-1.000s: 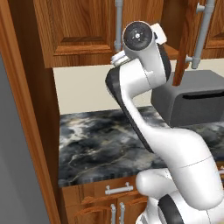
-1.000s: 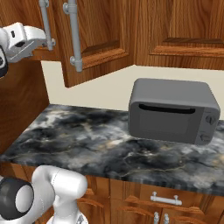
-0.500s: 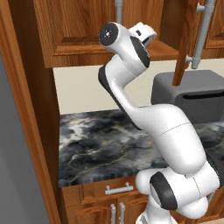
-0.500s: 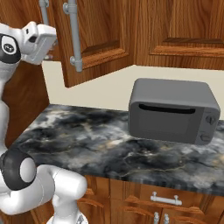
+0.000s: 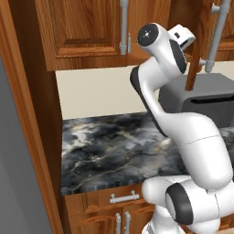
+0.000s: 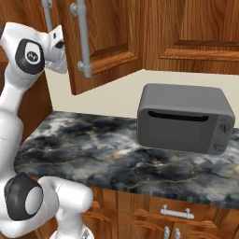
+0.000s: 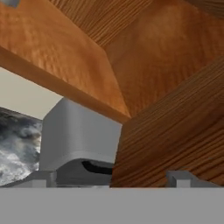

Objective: The dining table condiment station is running low on shaker. Refill the condiment station by opening the cabinet and taking the shaker from the cabinet and placing it on the dining table.

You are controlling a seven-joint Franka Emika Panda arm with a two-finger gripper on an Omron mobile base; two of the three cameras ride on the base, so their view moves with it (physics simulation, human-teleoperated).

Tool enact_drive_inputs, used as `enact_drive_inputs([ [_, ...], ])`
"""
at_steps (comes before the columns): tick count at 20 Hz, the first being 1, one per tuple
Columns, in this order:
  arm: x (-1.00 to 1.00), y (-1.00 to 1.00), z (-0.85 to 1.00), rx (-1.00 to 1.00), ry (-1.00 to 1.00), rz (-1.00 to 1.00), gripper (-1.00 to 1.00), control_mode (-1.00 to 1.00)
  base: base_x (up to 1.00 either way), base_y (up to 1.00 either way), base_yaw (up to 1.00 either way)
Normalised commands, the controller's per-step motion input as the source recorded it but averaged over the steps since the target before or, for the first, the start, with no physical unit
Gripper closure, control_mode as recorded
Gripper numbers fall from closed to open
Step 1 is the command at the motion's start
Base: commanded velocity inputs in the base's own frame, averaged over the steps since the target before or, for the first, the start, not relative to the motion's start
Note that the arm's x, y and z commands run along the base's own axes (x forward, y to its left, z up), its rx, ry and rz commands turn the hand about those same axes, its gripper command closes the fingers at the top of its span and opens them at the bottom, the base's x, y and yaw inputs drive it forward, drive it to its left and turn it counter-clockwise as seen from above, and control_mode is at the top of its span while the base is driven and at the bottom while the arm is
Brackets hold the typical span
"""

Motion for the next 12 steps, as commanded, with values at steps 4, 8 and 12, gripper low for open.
enact_drive_inputs([
  [4,-0.48,-1.0,-0.01,0.0,0.0,-0.03,-1.0,-1.0,0.0,0.0,0.0],
  [8,-0.34,-1.0,0.0,0.0,0.0,-0.04,-1.0,-1.0,0.0,0.0,0.0],
  [12,-0.06,-1.0,0.0,0.03,0.0,-0.02,-1.0,-1.0,0.0,0.0,0.0],
])
